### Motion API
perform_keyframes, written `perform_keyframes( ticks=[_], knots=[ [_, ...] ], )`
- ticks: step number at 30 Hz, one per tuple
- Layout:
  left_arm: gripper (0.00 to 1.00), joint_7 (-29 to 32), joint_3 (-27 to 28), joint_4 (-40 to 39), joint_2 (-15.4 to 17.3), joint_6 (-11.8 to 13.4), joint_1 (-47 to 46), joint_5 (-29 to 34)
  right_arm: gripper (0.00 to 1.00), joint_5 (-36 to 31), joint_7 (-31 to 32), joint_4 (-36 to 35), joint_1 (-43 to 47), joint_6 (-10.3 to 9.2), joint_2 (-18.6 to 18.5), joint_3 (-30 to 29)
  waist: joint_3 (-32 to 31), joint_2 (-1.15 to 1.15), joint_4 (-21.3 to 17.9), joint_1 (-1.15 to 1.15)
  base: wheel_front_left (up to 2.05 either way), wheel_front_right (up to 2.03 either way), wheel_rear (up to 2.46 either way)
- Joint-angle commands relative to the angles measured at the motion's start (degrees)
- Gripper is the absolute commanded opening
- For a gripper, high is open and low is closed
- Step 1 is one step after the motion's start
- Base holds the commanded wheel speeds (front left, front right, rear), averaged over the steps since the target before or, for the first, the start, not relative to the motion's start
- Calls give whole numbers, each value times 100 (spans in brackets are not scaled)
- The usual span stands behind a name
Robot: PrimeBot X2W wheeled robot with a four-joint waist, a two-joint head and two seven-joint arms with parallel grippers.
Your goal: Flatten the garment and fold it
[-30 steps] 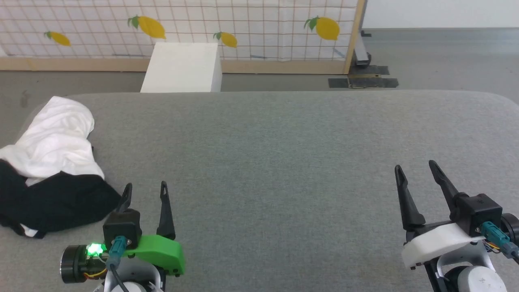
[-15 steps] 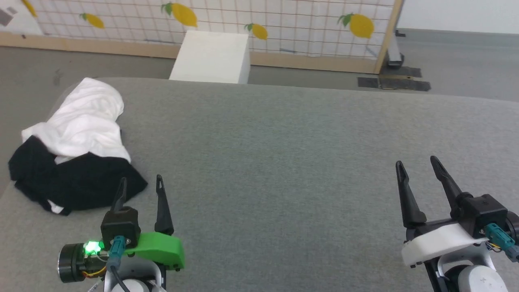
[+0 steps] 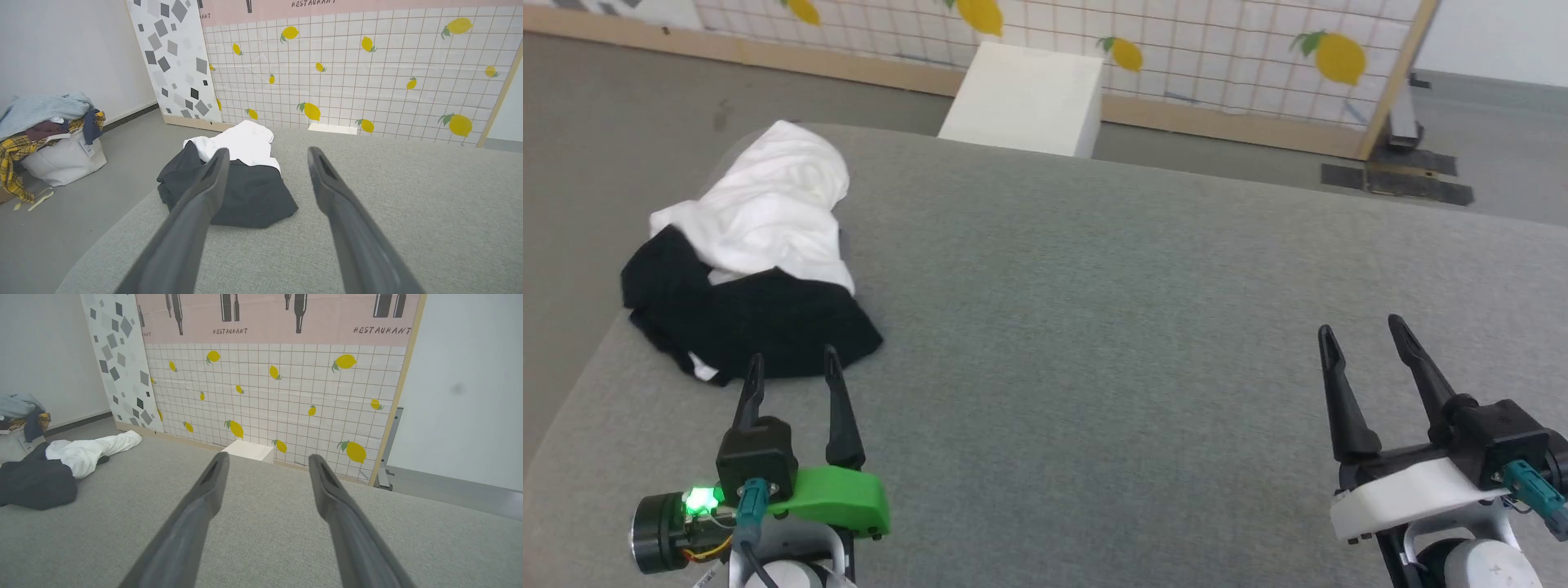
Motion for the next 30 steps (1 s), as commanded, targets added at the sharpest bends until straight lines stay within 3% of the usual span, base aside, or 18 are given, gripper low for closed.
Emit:
perform_keyframes(
  ticks=[1,11,21,30],
  knots=[
    [100,-64,14,-18,48,59,-116,-4,100,39,-76,-59,49,-5,6,2,35,0,190,0,0,0,0],
    [100,-181,247,-102,113,86,-288,-79,100,34,-194,-130,55,-6,7,51,120,0,632,0,0,0,0],
    [100,-301,1048,134,435,-169,-1232,-339,100,-114,-315,-273,-70,-6,8,114,521,0,803,0,0,0,0],
    [100,-214,1286,1449,892,-801,-2710,-857,100,-409,-419,-444,-365,-7,1,34,1280,0,768,0,0,0,0]
  ],
)
